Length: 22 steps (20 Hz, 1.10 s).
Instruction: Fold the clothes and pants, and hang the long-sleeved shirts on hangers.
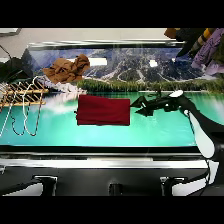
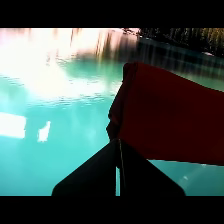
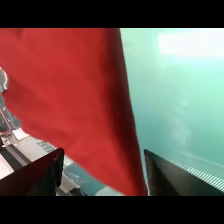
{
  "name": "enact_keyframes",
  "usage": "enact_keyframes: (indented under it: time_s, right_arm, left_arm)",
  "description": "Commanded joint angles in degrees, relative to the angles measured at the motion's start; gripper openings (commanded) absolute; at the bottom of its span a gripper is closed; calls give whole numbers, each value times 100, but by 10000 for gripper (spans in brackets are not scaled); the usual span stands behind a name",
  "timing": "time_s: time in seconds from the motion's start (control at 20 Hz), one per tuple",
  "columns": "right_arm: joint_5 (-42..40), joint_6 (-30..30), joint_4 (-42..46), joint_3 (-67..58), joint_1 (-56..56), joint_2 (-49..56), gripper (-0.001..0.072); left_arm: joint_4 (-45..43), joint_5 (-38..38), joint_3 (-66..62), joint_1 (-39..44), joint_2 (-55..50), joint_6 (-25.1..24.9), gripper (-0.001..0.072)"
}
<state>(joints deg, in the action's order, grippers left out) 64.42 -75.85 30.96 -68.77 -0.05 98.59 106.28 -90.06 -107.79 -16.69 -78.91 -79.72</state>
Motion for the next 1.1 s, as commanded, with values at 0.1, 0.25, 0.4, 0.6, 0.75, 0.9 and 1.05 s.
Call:
enact_keyframes:
  time_s: [0.1, 0.25, 0.4, 0.6, 0.75, 0.9, 1.05]
  right_arm:
    - [-555, 173, -295, 87, 420, 267, 527]
    - [-737, 170, -354, 87, 490, 269, 432]
    - [-739, 166, -352, 90, 503, 269, 352]
    - [-750, 142, -345, 87, 503, 280, 343]
    - [-758, 131, -275, 87, 573, 302, 192]
    - [-872, 131, -238, 87, 782, 299, 28]
    - [-763, -35, -271, -162, 682, 295, 27]
  left_arm:
    - [-4, 0, 4, -2, -2, 0, 16]
    - [-4, 2, 4, -2, -4, 0, 16]
    - [-7, 2, 4, -2, -4, -2, 16]
    - [-4, 0, 4, -2, -33, 0, 16]
    - [-4, 0, 4, -2, -76, 0, 16]
    - [-4, 0, 4, -2, -103, 0, 15]
    - [-4, 0, 4, -2, -103, -2, 16]
